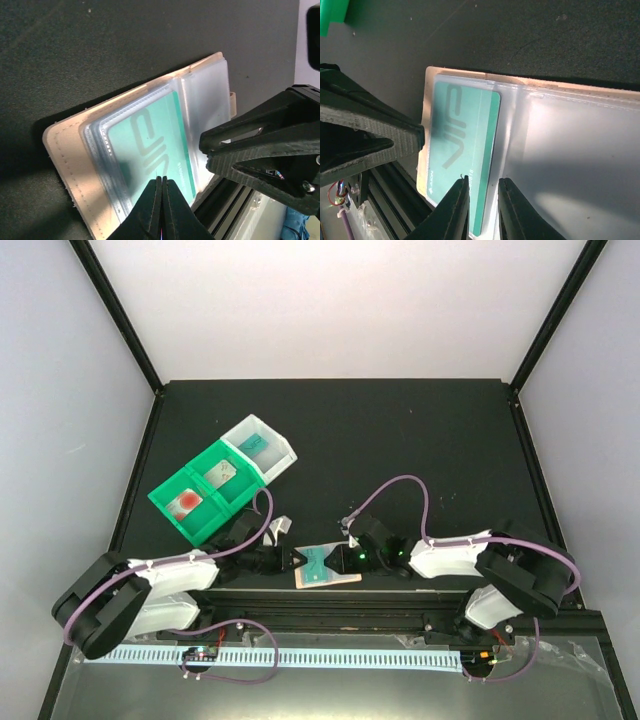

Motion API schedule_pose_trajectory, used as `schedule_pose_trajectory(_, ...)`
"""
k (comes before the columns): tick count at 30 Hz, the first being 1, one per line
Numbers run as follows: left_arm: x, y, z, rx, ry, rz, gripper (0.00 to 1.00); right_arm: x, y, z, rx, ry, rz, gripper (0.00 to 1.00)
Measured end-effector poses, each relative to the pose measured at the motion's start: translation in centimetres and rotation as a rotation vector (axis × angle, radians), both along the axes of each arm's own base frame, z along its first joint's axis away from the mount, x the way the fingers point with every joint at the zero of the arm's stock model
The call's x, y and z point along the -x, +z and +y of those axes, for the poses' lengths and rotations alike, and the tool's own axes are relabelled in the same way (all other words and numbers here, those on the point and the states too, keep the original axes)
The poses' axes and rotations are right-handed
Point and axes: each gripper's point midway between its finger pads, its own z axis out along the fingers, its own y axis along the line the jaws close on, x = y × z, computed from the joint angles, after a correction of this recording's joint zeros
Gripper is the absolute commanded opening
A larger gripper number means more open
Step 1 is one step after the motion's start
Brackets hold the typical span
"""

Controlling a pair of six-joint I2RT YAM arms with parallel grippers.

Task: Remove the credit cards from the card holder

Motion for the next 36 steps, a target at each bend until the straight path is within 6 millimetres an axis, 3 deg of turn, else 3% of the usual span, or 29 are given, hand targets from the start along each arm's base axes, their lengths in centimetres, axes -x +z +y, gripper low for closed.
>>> schedule_pose_trajectory(25, 0.6, -1.0, -0.6, -0.033, -0.046, -0.018, 0.01, -0.4, -0.9, 0.7, -0.026, -0.019, 0.008, 0.14)
schedule_pose_trajectory(32, 0.6, -1.0, -0.6, -0.034, -0.045, -0.020, 0.02, -0.4, -1.1, 0.6, -0.031, -0.031, 0.013, 0.02)
schedule_pose_trajectory(36, 0.6, -0.9, -0.6, -0.033, -0.045, -0.022, 0.08, -0.3, -1.3, 0.3, -0.034, -0.039, 0.019, 0.01)
